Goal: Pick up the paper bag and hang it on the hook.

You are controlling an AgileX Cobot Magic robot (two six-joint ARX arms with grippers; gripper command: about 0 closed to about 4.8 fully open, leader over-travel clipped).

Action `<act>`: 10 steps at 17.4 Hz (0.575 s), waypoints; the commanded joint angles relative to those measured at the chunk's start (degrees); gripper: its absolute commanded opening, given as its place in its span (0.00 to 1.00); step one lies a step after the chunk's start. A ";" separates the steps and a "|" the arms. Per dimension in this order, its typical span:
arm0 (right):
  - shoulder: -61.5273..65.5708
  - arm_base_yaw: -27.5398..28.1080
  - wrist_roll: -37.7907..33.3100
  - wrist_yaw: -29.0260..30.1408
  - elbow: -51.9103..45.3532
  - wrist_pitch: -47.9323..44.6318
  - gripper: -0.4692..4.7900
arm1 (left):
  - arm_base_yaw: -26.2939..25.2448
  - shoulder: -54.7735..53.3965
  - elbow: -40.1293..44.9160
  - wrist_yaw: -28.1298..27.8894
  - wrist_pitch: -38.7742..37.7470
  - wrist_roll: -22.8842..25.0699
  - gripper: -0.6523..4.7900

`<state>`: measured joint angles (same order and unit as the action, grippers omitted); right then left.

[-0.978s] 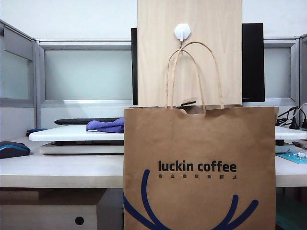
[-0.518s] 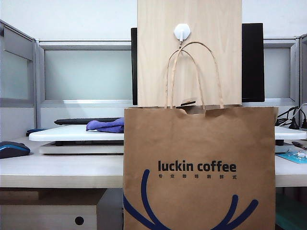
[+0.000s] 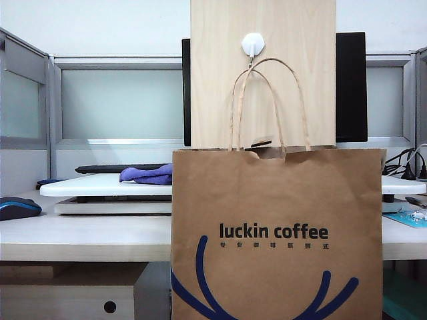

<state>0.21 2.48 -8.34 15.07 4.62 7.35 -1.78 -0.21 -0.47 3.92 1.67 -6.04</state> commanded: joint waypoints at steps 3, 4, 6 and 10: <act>-0.04 1.79 5.46 -3.76 -4.37 0.13 0.09 | -0.04 0.00 -0.07 0.15 0.52 0.00 0.12; -0.04 1.77 5.92 -5.62 -4.37 0.31 0.09 | -0.04 0.00 -0.07 0.17 0.55 0.02 0.12; -0.04 2.03 7.72 -8.22 -4.37 -0.09 0.09 | -0.04 0.00 -0.07 0.17 0.52 0.00 0.12; -0.04 2.08 8.00 -10.49 -4.37 -0.26 0.09 | -0.04 0.00 -0.07 0.17 0.52 0.00 0.12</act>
<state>0.16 4.54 -0.54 4.99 0.67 8.08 -1.78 -0.21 -0.47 3.92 1.61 -6.04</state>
